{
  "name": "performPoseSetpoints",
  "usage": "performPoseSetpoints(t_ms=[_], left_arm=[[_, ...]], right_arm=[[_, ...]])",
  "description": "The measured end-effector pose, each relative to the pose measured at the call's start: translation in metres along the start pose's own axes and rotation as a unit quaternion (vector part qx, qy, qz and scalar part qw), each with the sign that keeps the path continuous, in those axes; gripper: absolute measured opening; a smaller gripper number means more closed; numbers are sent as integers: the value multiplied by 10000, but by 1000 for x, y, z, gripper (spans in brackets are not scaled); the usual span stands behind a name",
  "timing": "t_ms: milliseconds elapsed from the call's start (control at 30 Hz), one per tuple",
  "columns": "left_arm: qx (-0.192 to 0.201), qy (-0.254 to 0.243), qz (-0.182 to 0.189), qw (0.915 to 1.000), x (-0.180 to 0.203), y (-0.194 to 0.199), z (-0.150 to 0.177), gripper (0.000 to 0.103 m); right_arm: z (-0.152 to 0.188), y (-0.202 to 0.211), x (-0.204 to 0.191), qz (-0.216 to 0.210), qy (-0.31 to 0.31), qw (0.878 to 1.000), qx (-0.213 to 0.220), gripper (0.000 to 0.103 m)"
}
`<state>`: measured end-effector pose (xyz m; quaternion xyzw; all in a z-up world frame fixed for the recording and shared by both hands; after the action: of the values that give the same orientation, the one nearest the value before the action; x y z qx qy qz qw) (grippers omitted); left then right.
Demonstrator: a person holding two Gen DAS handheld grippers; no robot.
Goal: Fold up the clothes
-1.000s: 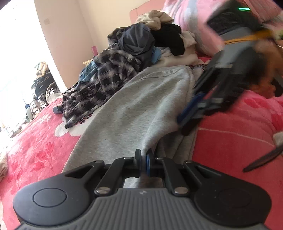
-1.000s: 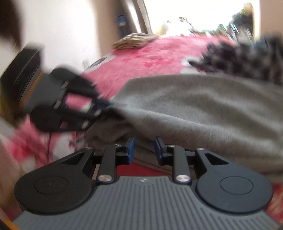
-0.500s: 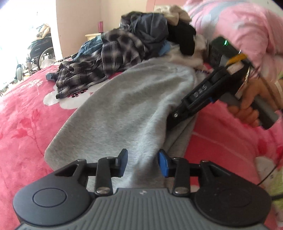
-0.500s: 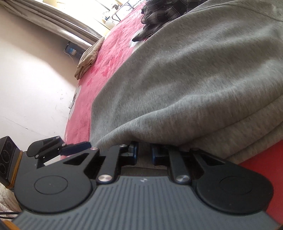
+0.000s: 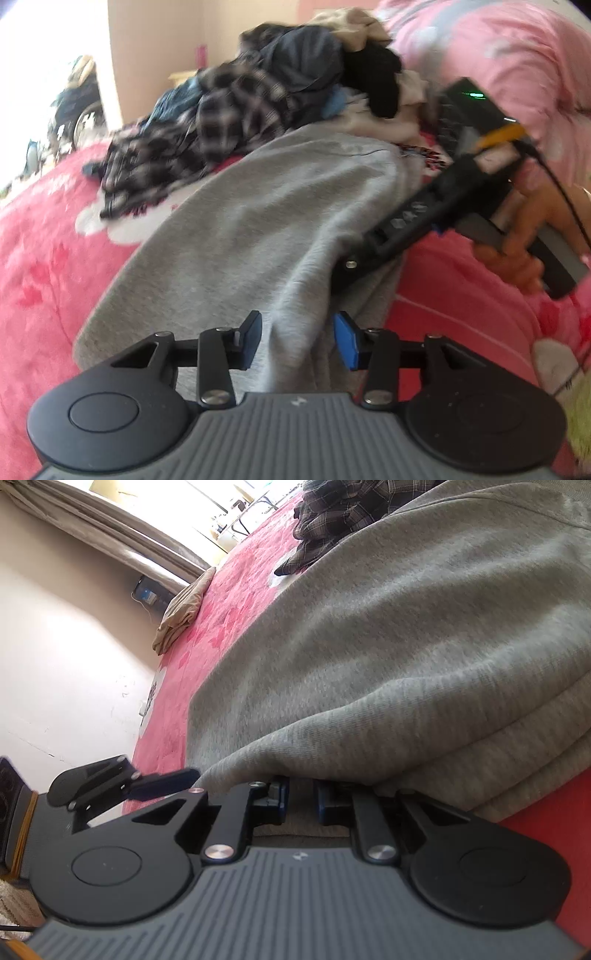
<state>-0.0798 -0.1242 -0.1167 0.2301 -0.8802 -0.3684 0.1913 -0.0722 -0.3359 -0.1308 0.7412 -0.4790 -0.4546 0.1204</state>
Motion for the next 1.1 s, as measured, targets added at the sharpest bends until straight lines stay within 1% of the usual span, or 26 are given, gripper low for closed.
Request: performPoseSetpoints(t_ms=[33,100,133,267,300,333,367,400,433,467,500,533,633,667,700,733,800,867,933,1033,1067,1100], left_arm=[[-55,-10,-63,10000,-1,-5,0,17],[-91,-109,-199,9997,0,-12,2,14],[-57,-184,-256,9995,1,-12,3,13],[161,-671,-450,9966,12,-8,12,11],[199,-771,-487,9956,14,-7,14,11],[228,-856,-523,9947,16,-7,16,11],[247,-915,-548,9940,18,-7,16,11],[265,-966,-571,9933,19,-7,17,11],[283,-1017,-593,9926,20,-7,18,11],[301,-1062,-608,9920,21,-7,19,11],[322,-1114,-627,9913,22,-6,20,11],[344,-1169,-647,9904,23,-6,21,11],[410,-1345,-716,9875,27,-3,25,10],[442,-1408,-740,9863,28,-3,27,10],[488,-1490,-761,9847,29,-2,28,10],[537,-1577,-780,9829,30,-2,30,9],[764,-1896,-921,9745,35,2,34,8],[984,-2304,-1016,9628,41,8,39,8],[1017,-2734,-1068,9505,45,7,50,8],[846,-3245,-1033,9364,52,-4,71,8],[855,-3414,-1065,9299,54,-6,77,8],[890,-3527,-1111,9249,55,-7,81,8]], right_arm=[[0,0,-1,11,19,10000,12,12],[1,4,-2,31,87,10000,9,12],[2,5,-2,41,122,9999,6,14],[-2,31,-2,-215,284,9993,-76,16],[-6,39,-6,-233,550,9982,-62,16],[-10,47,-15,-182,1030,9945,-54,16],[-14,54,-25,-115,1549,9879,-50,16],[-16,55,-33,-2,2079,9781,-84,16],[-17,54,-42,124,2607,9653,-129,17],[-18,53,-51,250,3126,9494,-173,17],[-19,52,-59,375,3636,9305,-217,20],[-21,52,-68,499,4135,9088,-260,25],[-15,27,-71,635,5042,8576,-799,30],[-12,20,-71,656,5254,8432,-932,31],[-10,15,-71,721,5420,8317,-965,30],[-7,10,-71,799,5576,8205,-976,23],[-10,11,-75,976,5699,8126,-724,11],[-7,18,-84,1181,5904,7975,-397,8],[7,21,-89,1349,6216,7710,-313,7],[43,10,-76,1509,6640,7306,-508,8],[55,7,-72,1559,6774,7166,-579,8],[60,7,-71,1612,6822,7111,-543,9]])
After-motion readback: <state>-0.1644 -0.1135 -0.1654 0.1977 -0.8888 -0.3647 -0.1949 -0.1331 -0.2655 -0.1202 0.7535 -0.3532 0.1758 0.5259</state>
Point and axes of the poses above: each gripper's, at about its wrist camera, not at the fingertips, and y roughly against the way its jaws point, x to its right, z to its underside, the point moved 1 cm from there along -y, roughly the way its jaws point, and after that the axes turned 14 degrees about y, right-handed, at the moved point
